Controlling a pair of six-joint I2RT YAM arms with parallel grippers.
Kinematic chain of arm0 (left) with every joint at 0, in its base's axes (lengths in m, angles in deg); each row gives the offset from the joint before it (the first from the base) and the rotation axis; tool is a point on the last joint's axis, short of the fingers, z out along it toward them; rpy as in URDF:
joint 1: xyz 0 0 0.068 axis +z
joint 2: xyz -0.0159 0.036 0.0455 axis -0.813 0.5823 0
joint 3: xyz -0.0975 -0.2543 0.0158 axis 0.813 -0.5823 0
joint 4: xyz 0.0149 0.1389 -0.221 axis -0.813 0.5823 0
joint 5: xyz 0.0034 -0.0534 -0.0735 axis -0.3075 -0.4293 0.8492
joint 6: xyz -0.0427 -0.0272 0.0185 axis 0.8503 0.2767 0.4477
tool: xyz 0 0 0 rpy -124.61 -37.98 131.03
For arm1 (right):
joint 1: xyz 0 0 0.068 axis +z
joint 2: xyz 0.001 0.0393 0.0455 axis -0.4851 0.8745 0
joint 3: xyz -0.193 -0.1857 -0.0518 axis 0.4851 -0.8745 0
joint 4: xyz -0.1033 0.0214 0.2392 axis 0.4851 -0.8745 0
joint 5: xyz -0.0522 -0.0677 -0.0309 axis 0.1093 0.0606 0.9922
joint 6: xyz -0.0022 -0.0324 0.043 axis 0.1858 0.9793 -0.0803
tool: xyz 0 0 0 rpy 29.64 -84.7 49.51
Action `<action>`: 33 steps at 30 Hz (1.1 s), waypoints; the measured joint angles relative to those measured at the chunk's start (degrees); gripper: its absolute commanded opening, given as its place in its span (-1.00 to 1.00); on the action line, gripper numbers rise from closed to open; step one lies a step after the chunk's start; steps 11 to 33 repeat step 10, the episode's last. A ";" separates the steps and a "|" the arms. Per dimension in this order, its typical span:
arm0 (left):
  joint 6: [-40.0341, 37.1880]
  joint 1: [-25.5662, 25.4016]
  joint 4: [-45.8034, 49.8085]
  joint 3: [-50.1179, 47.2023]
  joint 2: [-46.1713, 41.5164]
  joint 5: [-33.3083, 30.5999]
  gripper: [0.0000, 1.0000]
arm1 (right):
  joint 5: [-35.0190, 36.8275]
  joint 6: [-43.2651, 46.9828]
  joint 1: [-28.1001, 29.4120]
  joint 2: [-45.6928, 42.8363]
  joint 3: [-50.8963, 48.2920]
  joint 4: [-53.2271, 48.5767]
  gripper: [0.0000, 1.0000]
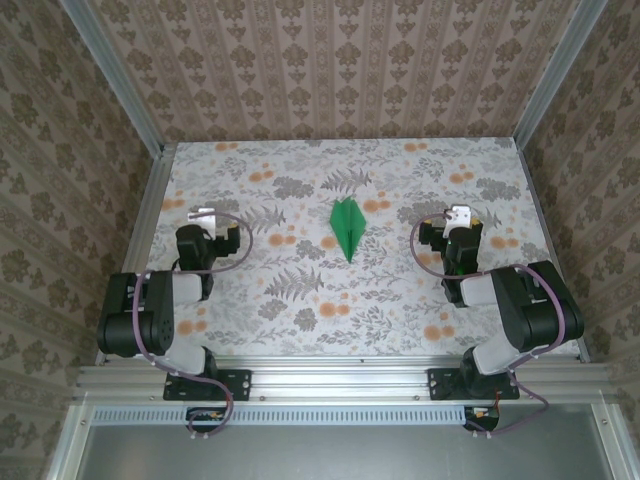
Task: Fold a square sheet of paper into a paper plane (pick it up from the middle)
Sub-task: Reset both arms
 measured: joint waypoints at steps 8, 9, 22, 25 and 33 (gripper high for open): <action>-0.02 0.00 0.04 0.13 0.04 0.00 1.00 | 0.00 -0.28 -0.33 0.00 0.00 0.00 1.00; -0.02 0.00 0.04 0.20 0.04 0.00 1.00 | 0.02 -0.46 -0.37 0.00 0.00 0.00 1.00; -0.02 0.00 0.04 0.24 0.04 0.00 1.00 | 0.02 -0.63 -0.37 0.00 0.00 0.00 1.00; -0.02 0.00 0.04 0.24 0.04 0.00 1.00 | 0.02 -0.63 -0.37 0.00 0.00 0.00 1.00; -0.02 0.00 0.04 0.24 0.04 0.00 1.00 | 0.02 -0.63 -0.37 0.00 0.00 0.00 1.00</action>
